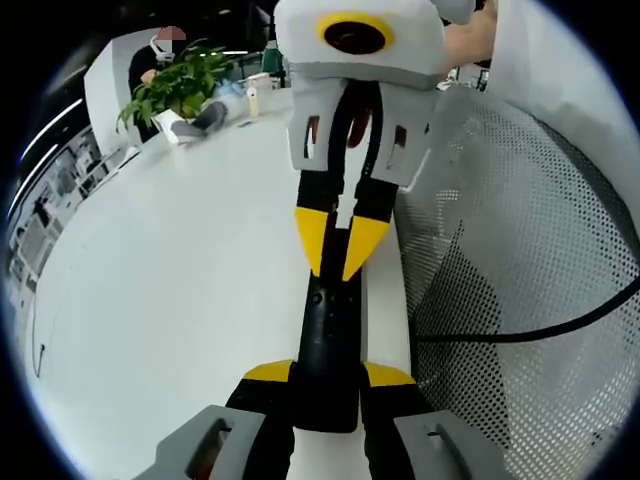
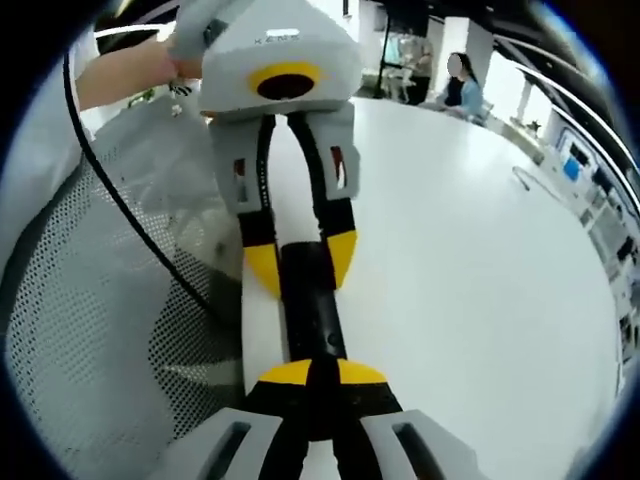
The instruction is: Press the specified remote control buttons in sequence, fully releasing each button before pressing the next.
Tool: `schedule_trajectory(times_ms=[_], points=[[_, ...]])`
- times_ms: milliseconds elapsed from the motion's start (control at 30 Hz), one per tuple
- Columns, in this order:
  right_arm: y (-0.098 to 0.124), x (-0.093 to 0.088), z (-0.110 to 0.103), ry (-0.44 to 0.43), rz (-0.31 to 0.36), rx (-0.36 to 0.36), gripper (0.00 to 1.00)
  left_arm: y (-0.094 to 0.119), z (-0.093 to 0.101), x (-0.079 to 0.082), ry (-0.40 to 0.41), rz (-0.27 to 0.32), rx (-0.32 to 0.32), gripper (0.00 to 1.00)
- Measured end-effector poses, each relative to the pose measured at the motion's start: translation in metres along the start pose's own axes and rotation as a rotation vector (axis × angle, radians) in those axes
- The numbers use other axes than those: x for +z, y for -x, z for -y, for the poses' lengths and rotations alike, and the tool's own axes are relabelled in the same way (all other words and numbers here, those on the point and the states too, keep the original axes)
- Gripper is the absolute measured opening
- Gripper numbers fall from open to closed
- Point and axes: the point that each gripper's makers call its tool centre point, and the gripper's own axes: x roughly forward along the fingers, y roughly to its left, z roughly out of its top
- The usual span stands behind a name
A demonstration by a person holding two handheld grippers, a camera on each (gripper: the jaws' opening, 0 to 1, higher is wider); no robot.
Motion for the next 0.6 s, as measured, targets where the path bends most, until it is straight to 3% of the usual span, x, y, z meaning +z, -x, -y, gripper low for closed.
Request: schedule_trajectory(times_ms=[133,267,600], points=[[-0.0010,0.0023,-0.0021,0.025,0.016,-0.016,0.01,0.0001,0.0005,0.0001,0.005,0.004,0.002,0.24],[-0.0009,0.0031,0.0001,-0.052,0.022,-0.014,0.01,0.0000,0.0006,0.0003,0.006,0.004,0.003,0.24],[-0.0026,0.0046,-0.0019,0.050,-0.018,-0.051,0.00,-0.0002,0.0011,0.0011,0.011,0.005,0.005,0.24]])
